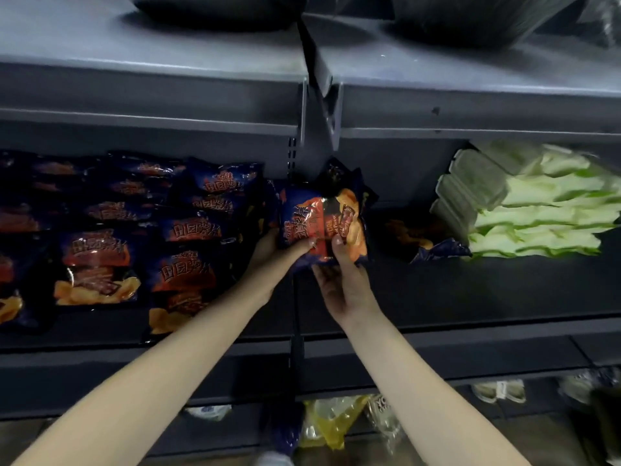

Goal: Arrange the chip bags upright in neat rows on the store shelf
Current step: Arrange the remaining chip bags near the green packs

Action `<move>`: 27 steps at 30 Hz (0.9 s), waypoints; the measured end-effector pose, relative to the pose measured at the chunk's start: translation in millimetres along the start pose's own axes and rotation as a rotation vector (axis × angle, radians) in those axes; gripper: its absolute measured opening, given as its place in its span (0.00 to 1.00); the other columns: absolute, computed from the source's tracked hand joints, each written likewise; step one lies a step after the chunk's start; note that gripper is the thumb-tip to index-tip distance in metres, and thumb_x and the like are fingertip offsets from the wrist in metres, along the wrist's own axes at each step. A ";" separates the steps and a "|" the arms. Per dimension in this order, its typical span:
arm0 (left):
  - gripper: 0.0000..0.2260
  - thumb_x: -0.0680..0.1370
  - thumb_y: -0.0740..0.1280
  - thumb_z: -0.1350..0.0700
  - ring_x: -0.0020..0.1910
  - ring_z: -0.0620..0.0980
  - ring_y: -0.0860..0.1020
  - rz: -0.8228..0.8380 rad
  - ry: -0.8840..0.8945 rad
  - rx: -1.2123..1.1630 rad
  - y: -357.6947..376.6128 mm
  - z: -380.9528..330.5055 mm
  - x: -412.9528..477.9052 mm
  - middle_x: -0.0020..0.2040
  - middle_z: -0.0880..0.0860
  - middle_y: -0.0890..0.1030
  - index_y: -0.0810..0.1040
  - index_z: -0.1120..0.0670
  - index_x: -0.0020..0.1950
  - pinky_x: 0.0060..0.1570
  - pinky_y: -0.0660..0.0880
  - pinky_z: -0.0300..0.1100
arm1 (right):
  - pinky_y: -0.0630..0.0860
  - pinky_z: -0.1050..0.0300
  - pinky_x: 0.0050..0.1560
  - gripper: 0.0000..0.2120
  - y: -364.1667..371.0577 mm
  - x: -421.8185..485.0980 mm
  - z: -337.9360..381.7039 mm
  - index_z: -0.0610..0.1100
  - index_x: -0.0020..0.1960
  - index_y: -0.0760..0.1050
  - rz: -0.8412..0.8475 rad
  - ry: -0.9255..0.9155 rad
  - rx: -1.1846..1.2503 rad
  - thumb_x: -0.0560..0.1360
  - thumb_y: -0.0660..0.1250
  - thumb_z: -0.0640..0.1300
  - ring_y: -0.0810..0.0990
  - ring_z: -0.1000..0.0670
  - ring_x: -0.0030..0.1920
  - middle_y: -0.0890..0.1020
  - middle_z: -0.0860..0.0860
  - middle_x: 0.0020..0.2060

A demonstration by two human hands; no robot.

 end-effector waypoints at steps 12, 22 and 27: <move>0.13 0.69 0.71 0.56 0.46 0.52 0.79 0.692 0.039 1.158 -15.1 -86.8 23.1 0.47 0.52 0.82 0.77 0.55 0.52 0.46 0.77 0.46 | 0.74 0.65 0.56 0.42 -4.1 -27.4 76.5 0.56 0.72 0.56 0.226 -0.524 -1.242 0.65 0.74 0.56 0.76 0.56 0.59 0.74 0.55 0.62; 0.27 0.69 0.72 0.53 0.50 0.49 0.76 0.573 0.222 1.309 -20.0 -59.1 11.8 0.53 0.49 0.77 0.69 0.49 0.67 0.48 0.74 0.41 | 0.67 0.75 0.46 0.47 -9.5 -25.0 19.6 0.44 0.77 0.43 0.146 -0.574 -1.612 0.71 0.72 0.46 0.79 0.50 0.57 0.80 0.48 0.59; 0.35 0.73 0.68 0.46 0.70 0.58 0.60 0.172 0.598 1.584 -20.0 -39.2 -17.3 0.73 0.55 0.61 0.56 0.50 0.75 0.70 0.56 0.54 | 0.73 0.66 0.51 0.40 -13.2 -0.4 -0.9 0.38 0.75 0.53 0.103 -0.682 -1.590 0.73 0.71 0.47 0.80 0.47 0.54 0.80 0.44 0.57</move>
Point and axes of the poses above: each hand's wrist, its own x-axis towards the middle knuckle, its own y-axis out of the palm, z = x × y, the point moved 3 cm from there along x, towards the middle knuckle
